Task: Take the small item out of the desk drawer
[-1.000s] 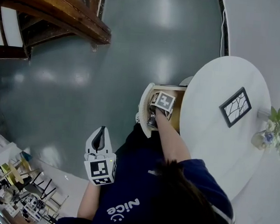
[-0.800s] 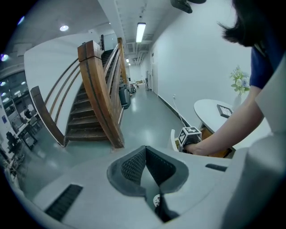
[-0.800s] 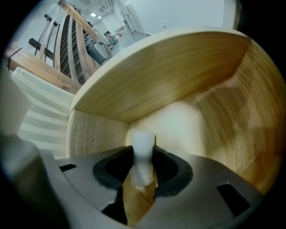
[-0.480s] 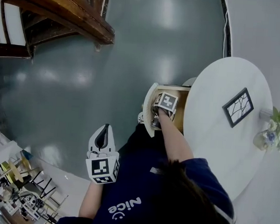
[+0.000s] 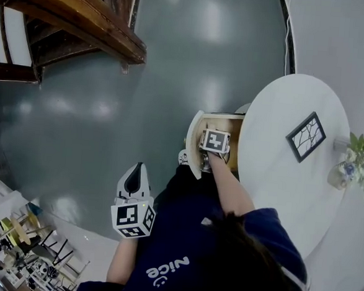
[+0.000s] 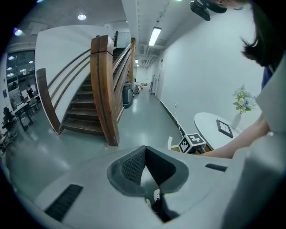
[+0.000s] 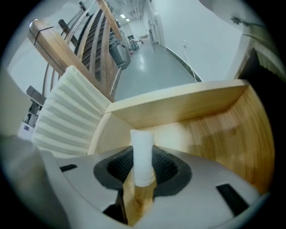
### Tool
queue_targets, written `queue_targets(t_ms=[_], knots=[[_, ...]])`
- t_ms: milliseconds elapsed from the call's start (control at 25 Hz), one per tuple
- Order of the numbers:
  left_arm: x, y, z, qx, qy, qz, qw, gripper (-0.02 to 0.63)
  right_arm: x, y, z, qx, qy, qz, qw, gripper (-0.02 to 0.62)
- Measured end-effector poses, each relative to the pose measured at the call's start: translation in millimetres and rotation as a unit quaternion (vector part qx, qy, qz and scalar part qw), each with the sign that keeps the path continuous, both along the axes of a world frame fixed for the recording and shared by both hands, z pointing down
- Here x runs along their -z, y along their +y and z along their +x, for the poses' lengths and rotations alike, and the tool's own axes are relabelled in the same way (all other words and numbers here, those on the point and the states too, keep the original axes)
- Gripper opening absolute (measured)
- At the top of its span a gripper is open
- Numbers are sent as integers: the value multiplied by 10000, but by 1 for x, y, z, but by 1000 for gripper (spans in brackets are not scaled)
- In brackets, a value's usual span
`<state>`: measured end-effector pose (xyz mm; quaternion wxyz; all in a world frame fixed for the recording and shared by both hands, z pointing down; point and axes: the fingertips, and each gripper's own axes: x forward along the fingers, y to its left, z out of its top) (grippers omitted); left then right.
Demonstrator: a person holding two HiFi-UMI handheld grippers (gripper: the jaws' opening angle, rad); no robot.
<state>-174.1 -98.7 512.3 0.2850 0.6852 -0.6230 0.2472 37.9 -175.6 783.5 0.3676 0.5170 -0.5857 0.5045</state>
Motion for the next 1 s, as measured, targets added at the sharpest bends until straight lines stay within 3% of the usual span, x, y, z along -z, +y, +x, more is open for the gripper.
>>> queue_targets(t_ms=[640,1000], knots=[[5,-4,-5,63,208,263,9994,3,57,4,-15,1087,141,1002,9889,135],[7,-4,6,-176,291,399,9986,3,84,18,-20,1341,171,1077,9850,135]])
